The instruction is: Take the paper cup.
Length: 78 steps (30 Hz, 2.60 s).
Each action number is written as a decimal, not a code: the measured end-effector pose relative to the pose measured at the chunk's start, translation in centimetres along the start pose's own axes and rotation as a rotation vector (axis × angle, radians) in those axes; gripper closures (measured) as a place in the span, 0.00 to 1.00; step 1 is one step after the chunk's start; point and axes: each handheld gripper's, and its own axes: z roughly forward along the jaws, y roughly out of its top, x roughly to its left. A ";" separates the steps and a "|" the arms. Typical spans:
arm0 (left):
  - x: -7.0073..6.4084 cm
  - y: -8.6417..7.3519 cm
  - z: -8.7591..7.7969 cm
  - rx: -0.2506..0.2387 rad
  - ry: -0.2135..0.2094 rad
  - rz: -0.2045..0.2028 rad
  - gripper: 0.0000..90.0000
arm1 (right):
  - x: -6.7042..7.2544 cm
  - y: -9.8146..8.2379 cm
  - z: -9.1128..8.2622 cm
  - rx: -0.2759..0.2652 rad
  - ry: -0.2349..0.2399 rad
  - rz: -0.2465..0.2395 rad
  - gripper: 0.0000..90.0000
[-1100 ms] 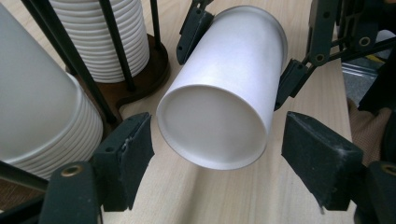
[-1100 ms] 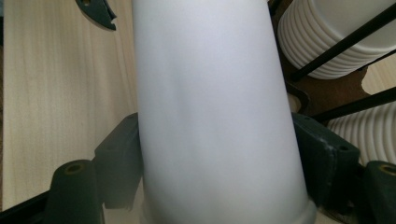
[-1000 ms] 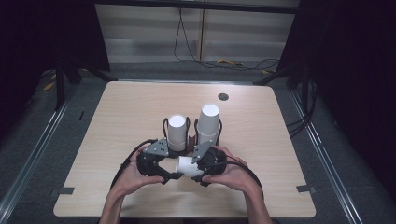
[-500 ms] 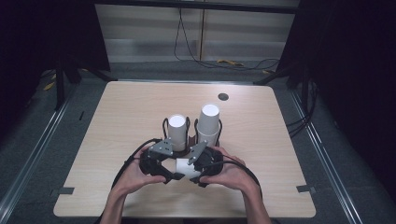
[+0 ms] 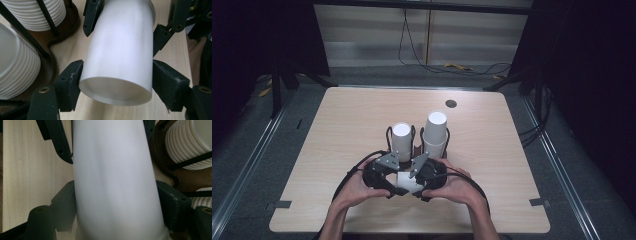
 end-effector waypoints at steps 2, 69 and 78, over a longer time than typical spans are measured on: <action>0.1 0.0 0.1 0.001 0.026 -0.020 0.26 | -0.1 0.1 0.0 -0.008 -0.013 -0.001 0.28; -1.3 -1.6 -1.8 -0.254 0.062 -0.050 0.38 | 0.3 -6.3 -0.5 -0.232 -0.076 0.240 0.17; -1.3 -2.3 -1.5 -0.285 0.064 -0.051 0.37 | 0.8 -8.6 -0.6 -0.383 -0.095 0.327 0.19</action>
